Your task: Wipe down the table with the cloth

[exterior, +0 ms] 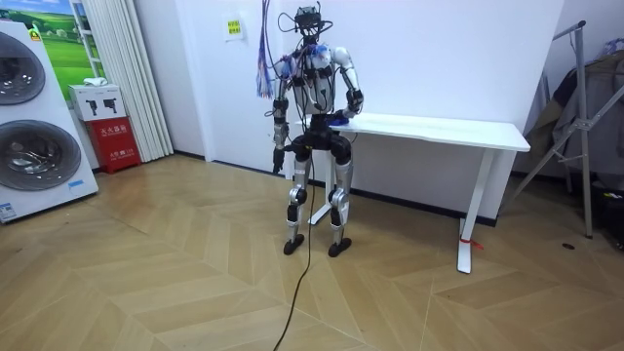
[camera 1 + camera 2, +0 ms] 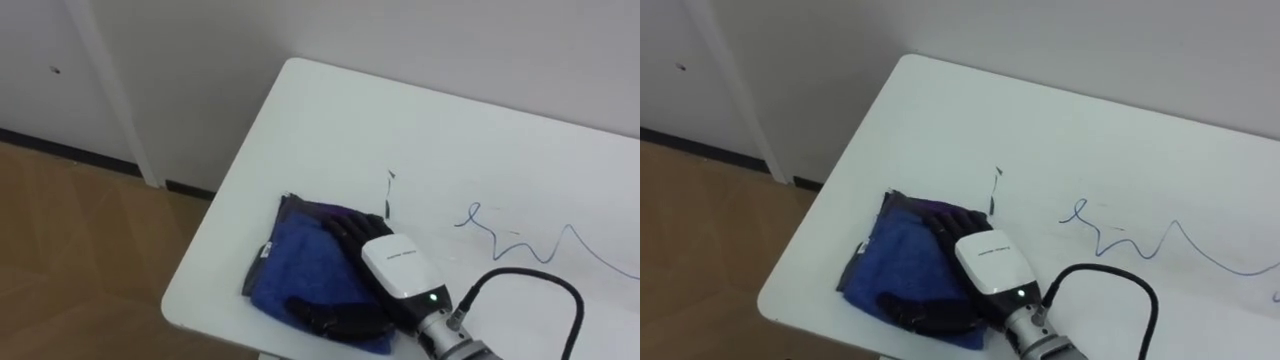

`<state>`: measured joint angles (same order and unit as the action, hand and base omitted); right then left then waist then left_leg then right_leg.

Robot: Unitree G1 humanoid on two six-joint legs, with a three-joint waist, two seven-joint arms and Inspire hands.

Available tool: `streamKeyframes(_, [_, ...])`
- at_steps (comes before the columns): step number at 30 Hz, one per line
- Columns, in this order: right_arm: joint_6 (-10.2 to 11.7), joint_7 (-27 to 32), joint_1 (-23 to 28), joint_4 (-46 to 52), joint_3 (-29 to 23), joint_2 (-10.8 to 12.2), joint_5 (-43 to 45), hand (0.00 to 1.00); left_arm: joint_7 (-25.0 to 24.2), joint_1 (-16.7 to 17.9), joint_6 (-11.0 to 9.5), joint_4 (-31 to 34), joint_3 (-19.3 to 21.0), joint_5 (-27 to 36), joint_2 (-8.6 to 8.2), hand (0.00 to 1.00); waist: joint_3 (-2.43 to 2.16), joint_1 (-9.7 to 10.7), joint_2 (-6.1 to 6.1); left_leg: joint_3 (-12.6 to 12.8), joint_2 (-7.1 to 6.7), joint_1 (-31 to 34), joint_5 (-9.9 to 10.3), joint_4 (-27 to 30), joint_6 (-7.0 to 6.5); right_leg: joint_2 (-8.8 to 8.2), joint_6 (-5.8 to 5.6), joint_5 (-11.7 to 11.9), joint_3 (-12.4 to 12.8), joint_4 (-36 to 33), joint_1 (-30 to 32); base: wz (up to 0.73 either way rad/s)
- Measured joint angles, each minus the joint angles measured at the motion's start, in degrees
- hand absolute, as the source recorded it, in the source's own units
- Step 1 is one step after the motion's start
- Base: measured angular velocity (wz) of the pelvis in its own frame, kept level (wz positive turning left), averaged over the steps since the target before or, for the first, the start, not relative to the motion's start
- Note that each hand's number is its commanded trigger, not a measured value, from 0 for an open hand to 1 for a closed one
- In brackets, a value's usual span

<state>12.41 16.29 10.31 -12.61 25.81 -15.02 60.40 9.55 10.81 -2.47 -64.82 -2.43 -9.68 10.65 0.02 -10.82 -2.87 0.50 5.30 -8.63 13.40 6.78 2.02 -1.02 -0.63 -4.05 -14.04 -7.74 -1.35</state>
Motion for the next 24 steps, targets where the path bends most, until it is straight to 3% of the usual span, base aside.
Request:
streamKeyframes(2, [0.0,0.3,0.0,0.0,0.0,0.0,-0.4,0.5,0.0,0.0,0.0,-0.1,0.0,0.0,0.0,0.0,0.02,0.0,-0.03,0.0,0.0,0.0,0.0,0.0,0.0,-0.01,-0.03,0.0,-0.1,0.0,0.0,0.0])
streamKeyframes(3, [0.1,1.3,-0.2,0.0,-0.1,0.0,-0.5,0.55,0.0,0.0,0.0,-0.1,0.0,0.0,0.0,0.0,0.02,0.0,-0.04,-0.1,-0.01,0.0,0.0,0.0,0.0,-0.02,-0.04,0.0,-0.1,0.0,-0.1,0.0])
streamKeyframes(5, [0.1,2.8,-0.5,0.0,-0.3,0.0,-0.6,0.75,0.0,0.0,0.0,-0.1,0.0,0.0,0.0,0.0,0.02,0.0,-0.04,-0.2,-0.02,0.0,0.0,0.0,0.0,-0.03,-0.06,0.0,-0.2,0.1,-0.1,0.0])
streamKeyframes(6, [0.1,4.0,-0.9,0.1,-0.4,0.0,-0.7,1.0,0.0,0.0,0.0,-0.1,0.0,0.0,0.0,0.0,0.02,0.1,-0.04,-0.2,-0.03,0.0,0.0,0.0,0.0,-0.04,-0.09,-0.1,-0.2,0.1,-0.1,0.0])
streamKeyframes(24, [3.1,8.0,-1.9,-1.0,-0.4,0.1,-7.2,1.0,1.1,0.0,0.1,0.1,0.4,0.0,-0.01,0.0,0.13,1.0,-0.13,-0.9,-0.1,0.0,0.0,-0.1,0.0,-0.13,-0.28,-0.5,-0.4,0.2,-0.5,0.02])
